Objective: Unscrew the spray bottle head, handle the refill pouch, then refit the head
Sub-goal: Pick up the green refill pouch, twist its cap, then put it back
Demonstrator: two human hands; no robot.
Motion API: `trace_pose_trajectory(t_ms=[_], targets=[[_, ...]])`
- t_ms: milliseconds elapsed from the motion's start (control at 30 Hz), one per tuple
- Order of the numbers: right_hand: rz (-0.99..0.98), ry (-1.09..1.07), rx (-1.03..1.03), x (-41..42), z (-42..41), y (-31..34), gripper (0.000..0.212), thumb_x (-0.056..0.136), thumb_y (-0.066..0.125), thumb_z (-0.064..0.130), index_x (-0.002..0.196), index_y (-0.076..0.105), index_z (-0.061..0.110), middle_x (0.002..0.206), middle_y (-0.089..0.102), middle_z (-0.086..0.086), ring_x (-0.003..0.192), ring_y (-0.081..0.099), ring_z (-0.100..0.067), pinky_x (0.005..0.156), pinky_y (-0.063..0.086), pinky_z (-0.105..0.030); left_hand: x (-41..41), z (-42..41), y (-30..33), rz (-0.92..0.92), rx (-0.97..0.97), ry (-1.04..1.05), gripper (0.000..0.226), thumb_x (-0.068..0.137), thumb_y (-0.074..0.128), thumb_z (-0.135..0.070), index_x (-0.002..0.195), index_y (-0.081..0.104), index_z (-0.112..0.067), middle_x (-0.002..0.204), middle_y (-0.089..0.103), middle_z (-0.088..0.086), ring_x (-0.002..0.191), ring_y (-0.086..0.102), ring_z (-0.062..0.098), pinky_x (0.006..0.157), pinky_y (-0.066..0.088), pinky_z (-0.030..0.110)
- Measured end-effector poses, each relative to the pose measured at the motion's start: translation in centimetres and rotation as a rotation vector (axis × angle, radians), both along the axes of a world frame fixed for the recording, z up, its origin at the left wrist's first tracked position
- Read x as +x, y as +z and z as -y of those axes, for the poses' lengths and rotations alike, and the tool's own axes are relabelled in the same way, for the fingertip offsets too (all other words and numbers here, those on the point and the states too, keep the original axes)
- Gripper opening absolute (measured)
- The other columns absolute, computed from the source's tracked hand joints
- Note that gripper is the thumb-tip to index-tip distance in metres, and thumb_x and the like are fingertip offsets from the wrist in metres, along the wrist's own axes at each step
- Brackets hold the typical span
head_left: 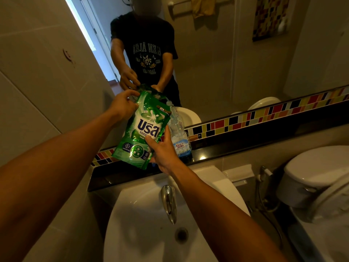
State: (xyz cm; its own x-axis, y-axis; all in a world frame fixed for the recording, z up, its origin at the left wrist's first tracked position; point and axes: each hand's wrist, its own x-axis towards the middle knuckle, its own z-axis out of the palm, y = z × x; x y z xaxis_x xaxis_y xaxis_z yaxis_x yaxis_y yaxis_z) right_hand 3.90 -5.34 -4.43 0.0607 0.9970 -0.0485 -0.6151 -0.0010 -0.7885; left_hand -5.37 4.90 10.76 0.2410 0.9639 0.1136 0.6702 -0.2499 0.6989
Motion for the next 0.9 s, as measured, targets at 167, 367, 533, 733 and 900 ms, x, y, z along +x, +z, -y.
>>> trace_pose_trajectory(t_ms=[167,367,533,733,900], targets=[[-0.002,0.000,0.001,-0.03,0.00,0.03,0.077,0.101,0.066,0.008,0.155,0.030,0.050,0.147,0.061,-0.005,0.130,0.063,-0.038,0.089,0.054,-0.078,-0.02,0.02,-0.06,-0.001,-0.006,0.001,0.040,0.098,0.057,-0.004,0.135,0.052,-0.016,0.082,0.061,0.005,0.071,0.062,0.017,0.060,0.049,0.026],[0.003,-0.002,-0.008,-0.06,-0.02,0.05,0.079,0.101,0.066,0.009,0.155,0.029,0.053,0.147,0.060,-0.004,0.132,0.062,-0.037,0.092,0.053,-0.077,0.00,0.10,0.05,0.000,-0.011,0.000,0.039,0.098,0.057,-0.005,0.135,0.052,-0.017,0.084,0.061,0.005,0.074,0.063,0.016,0.059,0.049,0.025],[0.000,-0.005,-0.007,-0.15,-0.08,0.00,0.079,0.101,0.067,0.009,0.156,0.029,0.051,0.148,0.059,-0.005,0.132,0.062,-0.037,0.092,0.053,-0.076,-0.07,0.01,0.12,-0.007,-0.013,-0.003,0.040,0.098,0.057,-0.005,0.136,0.052,-0.016,0.083,0.060,0.004,0.074,0.062,0.017,0.059,0.049,0.027],[-0.008,-0.010,-0.006,-0.27,-0.20,-0.06,0.079,0.099,0.069,0.009,0.155,0.031,0.050,0.149,0.059,-0.005,0.132,0.062,-0.037,0.090,0.053,-0.078,-0.05,0.15,0.30,-0.020,-0.008,-0.003,0.039,0.098,0.058,-0.007,0.135,0.052,-0.018,0.087,0.064,0.008,0.071,0.064,0.019,0.058,0.050,0.028],[-0.007,-0.011,-0.008,-0.29,-0.14,0.03,0.078,0.100,0.068,0.009,0.156,0.030,0.048,0.148,0.059,-0.005,0.131,0.063,-0.036,0.092,0.053,-0.077,-0.03,0.27,0.39,-0.019,-0.011,-0.002,0.040,0.098,0.058,-0.006,0.135,0.052,-0.017,0.082,0.062,0.006,0.071,0.063,0.018,0.057,0.048,0.027]])
